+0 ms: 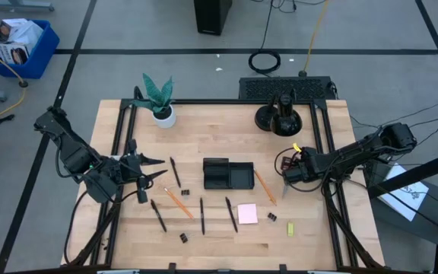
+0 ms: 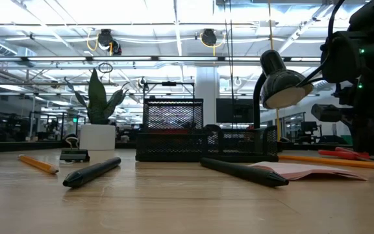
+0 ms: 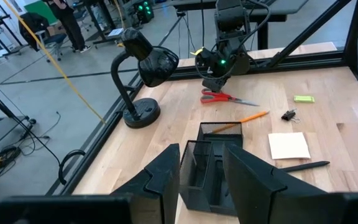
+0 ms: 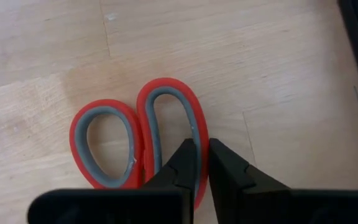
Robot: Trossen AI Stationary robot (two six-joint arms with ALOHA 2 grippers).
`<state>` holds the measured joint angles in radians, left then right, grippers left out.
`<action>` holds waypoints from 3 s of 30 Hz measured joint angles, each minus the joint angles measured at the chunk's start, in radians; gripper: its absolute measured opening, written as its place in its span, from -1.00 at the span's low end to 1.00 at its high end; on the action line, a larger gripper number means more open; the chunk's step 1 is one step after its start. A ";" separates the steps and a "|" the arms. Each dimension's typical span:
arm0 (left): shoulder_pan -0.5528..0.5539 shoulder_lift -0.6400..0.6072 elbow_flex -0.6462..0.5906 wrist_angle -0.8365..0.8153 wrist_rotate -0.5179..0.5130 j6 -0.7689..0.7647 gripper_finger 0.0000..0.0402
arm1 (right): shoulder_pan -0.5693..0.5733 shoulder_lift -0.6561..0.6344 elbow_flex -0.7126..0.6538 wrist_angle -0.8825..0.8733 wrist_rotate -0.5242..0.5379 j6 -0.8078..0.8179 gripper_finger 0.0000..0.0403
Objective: Pick and place office supplies into organizer
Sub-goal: Put the scissor into the desk organizer
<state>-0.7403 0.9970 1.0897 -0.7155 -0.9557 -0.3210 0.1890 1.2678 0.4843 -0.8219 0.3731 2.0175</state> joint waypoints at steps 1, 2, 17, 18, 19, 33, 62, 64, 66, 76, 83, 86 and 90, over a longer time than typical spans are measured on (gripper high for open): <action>0.000 0.000 0.000 0.000 0.009 0.000 -0.37 | 0.000 0.000 0.000 0.000 0.000 -0.006 -0.92; 0.000 0.000 0.000 0.000 0.013 -0.002 -0.37 | 0.000 0.000 0.000 0.001 -0.001 -0.012 -0.92; 0.000 0.000 0.000 0.000 0.015 -0.002 -0.37 | 0.002 -0.062 -0.003 0.016 -0.023 -0.078 -0.92; 0.000 0.000 0.000 0.000 0.015 -0.002 -0.37 | 0.002 -0.078 -0.005 0.025 -0.027 -0.082 -0.92; 0.000 0.000 0.000 0.000 0.015 -0.002 -0.37 | 0.002 -0.093 -0.005 0.041 -0.036 -0.090 -0.92; 0.000 0.000 0.000 -0.015 0.015 -0.023 -0.37 | 0.011 -0.152 -0.002 0.230 -0.025 -0.242 -0.93; 0.000 0.000 0.000 -0.030 0.014 -0.063 -0.37 | 0.223 -0.153 -0.001 0.709 0.178 -0.439 -0.93; 0.000 0.000 0.000 -0.030 0.014 -0.065 -0.37 | 0.232 -0.153 0.000 0.782 0.204 -0.497 -0.93; 0.000 0.000 0.000 -0.030 0.014 -0.072 -0.37 | 0.239 -0.153 0.000 0.855 0.232 -0.565 -0.93; 0.000 0.000 0.000 -0.030 0.014 -0.084 -0.37 | 0.278 -0.153 0.000 1.199 0.289 -0.891 -0.93; 0.000 0.000 0.000 -0.030 0.014 -0.084 -0.37 | 0.321 -0.153 0.000 1.384 0.288 -1.149 -0.93; 0.000 0.000 0.000 -0.030 0.014 -0.084 -0.37 | 0.333 -0.153 0.000 1.461 0.288 -1.280 -0.93; 0.000 0.000 0.000 -0.029 0.014 -0.086 -0.37 | 0.339 -0.153 0.000 1.553 0.284 -1.445 -0.93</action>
<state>-0.7403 0.9970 1.0897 -0.7448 -0.9417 -0.4068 0.5282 1.1149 0.4843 0.7311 0.6575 0.5724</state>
